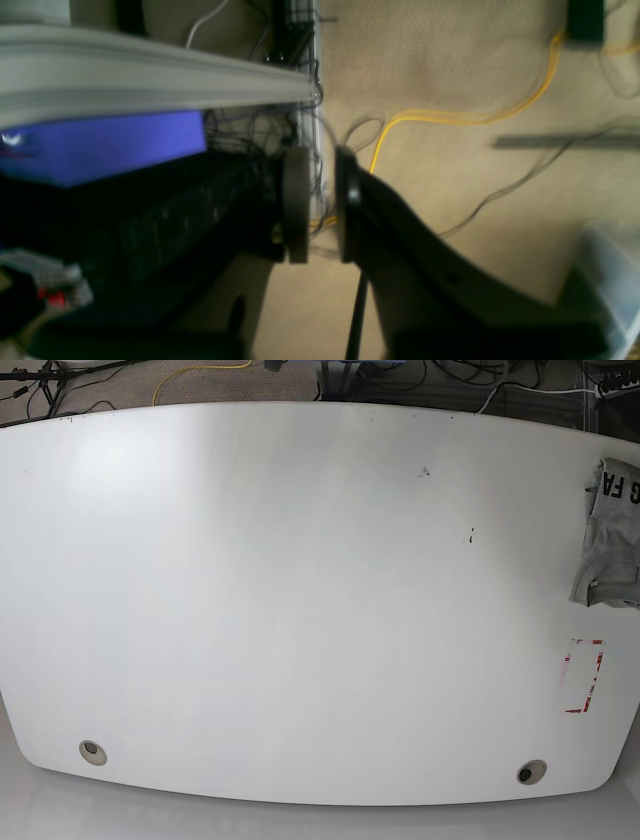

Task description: Fold the T-shirt properly

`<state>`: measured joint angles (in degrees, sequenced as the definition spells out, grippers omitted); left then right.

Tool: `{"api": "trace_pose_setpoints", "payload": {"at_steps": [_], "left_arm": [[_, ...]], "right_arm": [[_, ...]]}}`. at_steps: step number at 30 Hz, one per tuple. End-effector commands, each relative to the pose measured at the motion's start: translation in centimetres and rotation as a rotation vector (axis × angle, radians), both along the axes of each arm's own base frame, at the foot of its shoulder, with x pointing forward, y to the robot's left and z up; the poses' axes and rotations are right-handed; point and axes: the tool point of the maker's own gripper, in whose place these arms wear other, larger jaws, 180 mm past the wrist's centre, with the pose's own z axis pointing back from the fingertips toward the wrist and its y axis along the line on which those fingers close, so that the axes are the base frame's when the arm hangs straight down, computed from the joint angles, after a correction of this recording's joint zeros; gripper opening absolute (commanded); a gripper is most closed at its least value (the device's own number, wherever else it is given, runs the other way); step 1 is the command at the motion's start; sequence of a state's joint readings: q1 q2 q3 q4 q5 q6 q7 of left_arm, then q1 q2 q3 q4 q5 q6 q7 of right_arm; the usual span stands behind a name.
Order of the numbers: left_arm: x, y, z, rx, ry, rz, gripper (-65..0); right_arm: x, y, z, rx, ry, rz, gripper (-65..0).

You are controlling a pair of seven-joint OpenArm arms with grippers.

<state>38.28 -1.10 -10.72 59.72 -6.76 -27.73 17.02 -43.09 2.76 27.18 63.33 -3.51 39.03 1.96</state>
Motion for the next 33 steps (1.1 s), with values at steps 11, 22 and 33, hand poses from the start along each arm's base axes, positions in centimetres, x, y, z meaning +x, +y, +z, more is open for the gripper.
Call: {"api": "trace_pose_setpoints", "payload": {"at_steps": [11,22,33], "left_arm": [[-0.9,2.5,-6.3,0.090,0.099,0.132,-23.6],[1.2,4.9,-7.9,0.270,0.077,0.054,-23.5],[2.8,5.2,-8.1,0.278,0.082,0.047,-23.5]], "right_arm": [[-1.3,1.3,-5.5,0.094,0.128,-0.024,-56.3],[0.1,1.3,-8.2,0.002,0.193,0.021,-56.3],[0.7,2.2,-8.9,0.012,0.213,0.023,-55.8]]}}
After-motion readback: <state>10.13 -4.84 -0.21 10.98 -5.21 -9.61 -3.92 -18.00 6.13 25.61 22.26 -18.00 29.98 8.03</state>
